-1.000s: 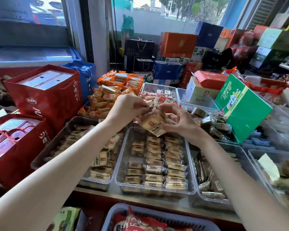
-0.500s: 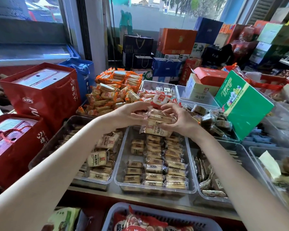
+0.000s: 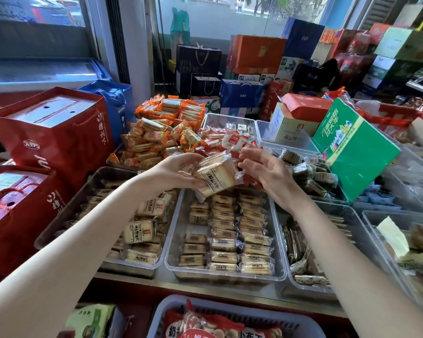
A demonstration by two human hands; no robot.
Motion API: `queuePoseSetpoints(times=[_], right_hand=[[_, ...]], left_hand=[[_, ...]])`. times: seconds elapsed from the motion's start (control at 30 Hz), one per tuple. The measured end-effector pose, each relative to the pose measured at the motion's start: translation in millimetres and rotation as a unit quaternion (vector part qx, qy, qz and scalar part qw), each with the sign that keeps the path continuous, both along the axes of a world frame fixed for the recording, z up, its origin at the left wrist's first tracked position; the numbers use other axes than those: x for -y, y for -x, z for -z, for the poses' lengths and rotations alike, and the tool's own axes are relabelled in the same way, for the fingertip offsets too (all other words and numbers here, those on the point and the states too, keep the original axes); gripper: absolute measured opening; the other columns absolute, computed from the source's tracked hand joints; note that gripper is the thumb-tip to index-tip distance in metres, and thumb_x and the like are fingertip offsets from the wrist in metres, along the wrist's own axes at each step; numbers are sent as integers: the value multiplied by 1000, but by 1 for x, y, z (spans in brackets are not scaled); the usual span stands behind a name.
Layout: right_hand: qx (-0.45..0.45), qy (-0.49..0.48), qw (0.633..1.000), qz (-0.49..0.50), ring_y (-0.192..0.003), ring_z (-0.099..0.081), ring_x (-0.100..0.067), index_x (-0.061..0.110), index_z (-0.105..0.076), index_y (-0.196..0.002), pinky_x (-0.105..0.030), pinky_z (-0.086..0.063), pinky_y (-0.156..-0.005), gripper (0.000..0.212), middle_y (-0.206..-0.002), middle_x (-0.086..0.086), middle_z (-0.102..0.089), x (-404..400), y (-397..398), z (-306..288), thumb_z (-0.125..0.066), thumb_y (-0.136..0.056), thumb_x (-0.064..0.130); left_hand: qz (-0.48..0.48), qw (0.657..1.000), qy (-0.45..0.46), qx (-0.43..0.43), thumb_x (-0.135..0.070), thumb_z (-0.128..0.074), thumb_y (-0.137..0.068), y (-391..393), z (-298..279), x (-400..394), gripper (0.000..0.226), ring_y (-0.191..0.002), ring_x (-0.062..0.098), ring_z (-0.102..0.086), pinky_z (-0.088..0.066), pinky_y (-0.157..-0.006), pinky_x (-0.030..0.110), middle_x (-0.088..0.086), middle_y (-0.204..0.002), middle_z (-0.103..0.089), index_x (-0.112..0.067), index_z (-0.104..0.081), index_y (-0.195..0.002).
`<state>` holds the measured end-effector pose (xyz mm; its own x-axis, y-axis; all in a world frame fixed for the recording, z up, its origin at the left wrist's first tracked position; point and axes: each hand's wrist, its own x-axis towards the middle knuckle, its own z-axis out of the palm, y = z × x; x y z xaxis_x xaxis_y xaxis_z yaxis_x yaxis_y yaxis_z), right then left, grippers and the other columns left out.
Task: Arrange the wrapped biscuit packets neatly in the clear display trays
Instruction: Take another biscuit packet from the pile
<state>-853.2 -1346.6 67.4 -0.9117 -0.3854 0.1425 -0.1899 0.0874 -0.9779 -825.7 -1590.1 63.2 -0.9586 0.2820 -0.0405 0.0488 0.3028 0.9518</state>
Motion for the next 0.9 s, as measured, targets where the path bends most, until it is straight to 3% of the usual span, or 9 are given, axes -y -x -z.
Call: queuePoseSetpoints(times=[0.1,0.23,0.33,0.47,0.6,0.7,0.8,0.9], right_hand=[[-77,-106,991,30,-85,-66,-3,20,-67,-95,-19,-53,-76,14,-96,4,-69,9,1,1,-69,-81,18],[-176,-163,968,80,-76,-64,-5,8,-71,-91,-16,-54,-72,12,-92,-7,-71,21,7,-7,-73,-79,10],[-146,-156,975,58,-78,-65,-7,11,-71,-94,-17,-53,-76,19,-94,-6,-71,19,8,-10,-75,-76,17],[-100,-137,984,50,-81,-67,-13,18,-72,-89,-32,-54,-83,25,-89,-2,-73,14,6,-8,-75,-67,31],[-126,-202,966,98,-87,-67,-15,14,-73,-90,-32,-54,-87,18,-88,2,-70,19,13,-7,-78,-74,16],[-130,-233,955,129,-90,-66,-17,6,-73,-97,-31,-53,-90,22,-95,-5,-71,24,16,-3,-77,-76,11],[-174,-232,945,149,-76,-63,-10,4,-74,-94,-21,-51,-81,21,-87,-1,-69,27,10,1,-76,-77,16],[-205,-190,944,176,-67,-61,-6,8,-73,-84,-15,-51,-68,10,-82,-6,-72,24,12,5,-75,-79,17]], left_hand=[[13,1000,3,9,-12,-79,-73,2,4,6,67,-103,20,-65,-49,-95,32,-3,-127,-57,-22,-49,-132],[27,999,-27,11,-9,-77,-73,0,5,7,60,-100,18,-66,-52,-88,26,-3,-124,-58,-25,-52,-125],[9,999,-51,17,-3,-72,-75,0,6,10,61,-99,16,-66,-54,-84,24,0,-125,-57,-23,-50,-128],[-18,998,-62,4,2,-72,-74,1,5,11,63,-95,12,-66,-53,-77,17,-3,-124,-56,-23,-49,-128],[-58,996,30,-59,-1,-78,-69,8,-1,2,70,-102,18,-58,-51,-80,19,1,-120,-54,-22,-48,-129],[-65,990,73,-101,-3,-80,-67,12,-2,-1,71,-98,16,-57,-49,-77,18,0,-116,-55,-26,-48,-126],[-65,987,86,-122,-4,-81,-67,11,-4,1,68,-96,12,-58,-49,-80,21,-7,-115,-54,-32,-47,-119],[-77,987,92,-109,-7,-80,-70,9,-3,3,64,-92,7,-54,-46,-76,16,-11,-112,-50,-25,-47,-123]])
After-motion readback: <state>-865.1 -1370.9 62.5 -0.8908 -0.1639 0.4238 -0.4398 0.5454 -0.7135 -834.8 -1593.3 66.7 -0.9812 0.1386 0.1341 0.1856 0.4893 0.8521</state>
